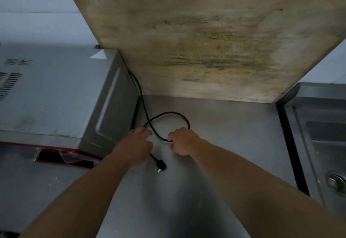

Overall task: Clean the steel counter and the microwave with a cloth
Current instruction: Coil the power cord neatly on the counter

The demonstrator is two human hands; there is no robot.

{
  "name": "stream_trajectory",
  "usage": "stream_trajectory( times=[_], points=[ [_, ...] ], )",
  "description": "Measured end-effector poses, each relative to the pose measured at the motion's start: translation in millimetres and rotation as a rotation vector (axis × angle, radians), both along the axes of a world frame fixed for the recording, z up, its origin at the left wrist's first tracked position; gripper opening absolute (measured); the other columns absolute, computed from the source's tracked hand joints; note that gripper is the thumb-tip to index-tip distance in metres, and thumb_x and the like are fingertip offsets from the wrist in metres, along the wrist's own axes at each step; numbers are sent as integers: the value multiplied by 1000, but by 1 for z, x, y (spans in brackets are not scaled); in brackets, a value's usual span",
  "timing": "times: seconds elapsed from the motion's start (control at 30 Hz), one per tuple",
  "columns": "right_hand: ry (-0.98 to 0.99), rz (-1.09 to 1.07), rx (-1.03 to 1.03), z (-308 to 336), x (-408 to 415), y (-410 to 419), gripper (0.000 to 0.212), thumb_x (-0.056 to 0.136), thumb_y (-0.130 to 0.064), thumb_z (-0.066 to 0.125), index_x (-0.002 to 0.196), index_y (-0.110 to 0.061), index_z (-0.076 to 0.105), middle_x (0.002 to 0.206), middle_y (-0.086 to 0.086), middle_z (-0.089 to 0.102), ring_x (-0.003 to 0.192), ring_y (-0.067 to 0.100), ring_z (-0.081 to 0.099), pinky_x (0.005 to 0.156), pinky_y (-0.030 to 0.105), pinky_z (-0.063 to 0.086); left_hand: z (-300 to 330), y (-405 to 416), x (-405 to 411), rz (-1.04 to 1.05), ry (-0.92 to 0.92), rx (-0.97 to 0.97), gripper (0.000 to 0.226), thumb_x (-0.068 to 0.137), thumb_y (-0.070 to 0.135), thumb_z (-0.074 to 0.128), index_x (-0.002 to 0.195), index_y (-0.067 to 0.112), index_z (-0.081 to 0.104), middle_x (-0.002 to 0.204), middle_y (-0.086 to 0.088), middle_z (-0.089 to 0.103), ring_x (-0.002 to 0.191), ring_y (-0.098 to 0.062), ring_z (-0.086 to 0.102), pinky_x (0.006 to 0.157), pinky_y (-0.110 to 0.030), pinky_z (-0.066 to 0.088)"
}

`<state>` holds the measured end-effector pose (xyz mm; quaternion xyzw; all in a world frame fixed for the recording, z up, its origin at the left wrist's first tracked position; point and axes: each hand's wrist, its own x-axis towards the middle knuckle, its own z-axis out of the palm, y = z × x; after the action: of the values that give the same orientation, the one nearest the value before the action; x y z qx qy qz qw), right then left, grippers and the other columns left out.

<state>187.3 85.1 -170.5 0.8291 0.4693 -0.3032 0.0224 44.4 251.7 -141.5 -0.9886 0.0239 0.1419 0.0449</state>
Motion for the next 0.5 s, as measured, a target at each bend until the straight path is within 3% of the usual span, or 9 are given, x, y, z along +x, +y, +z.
stream_trajectory(
  times=[0.17, 0.23, 0.33, 0.5],
  points=[
    [-53, -65, -31, -7, -9, -14, 25, 93, -25, 49, 114, -16, 59, 112, 9, 64, 99, 28, 60, 78, 35, 42, 2, -10, -3, 100, -180, -43, 27, 53, 13, 90, 73, 16, 71, 90, -5, 67, 87, -27, 57, 60, -37, 52],
    [-90, -143, 20, -6, -5, -20, 26, 94, -20, 45, 117, -15, 55, 115, 11, 60, 104, 29, 57, 82, 37, 41, 9, -14, -1, 159, -185, -19, 25, 63, 16, 83, 84, 15, 70, 95, -5, 67, 91, -27, 57, 67, -38, 51],
    [-130, -253, 83, -3, 1, -21, 28, 94, -18, 44, 121, -13, 53, 118, 12, 56, 108, 30, 54, 87, 38, 42, 11, -17, 4, 215, -128, 8, 31, 87, 28, 61, 116, 18, 62, 124, -2, 57, 115, -25, 47, 91, -37, 42],
    [-171, -274, 152, -7, 12, -8, 28, 95, -23, 48, 121, -13, 54, 121, 12, 55, 112, 32, 52, 90, 40, 43, 3, -28, 7, 352, -70, 0, 40, 95, 29, 50, 133, 18, 51, 136, -2, 48, 125, -23, 40, 100, -33, 40]
  ],
)
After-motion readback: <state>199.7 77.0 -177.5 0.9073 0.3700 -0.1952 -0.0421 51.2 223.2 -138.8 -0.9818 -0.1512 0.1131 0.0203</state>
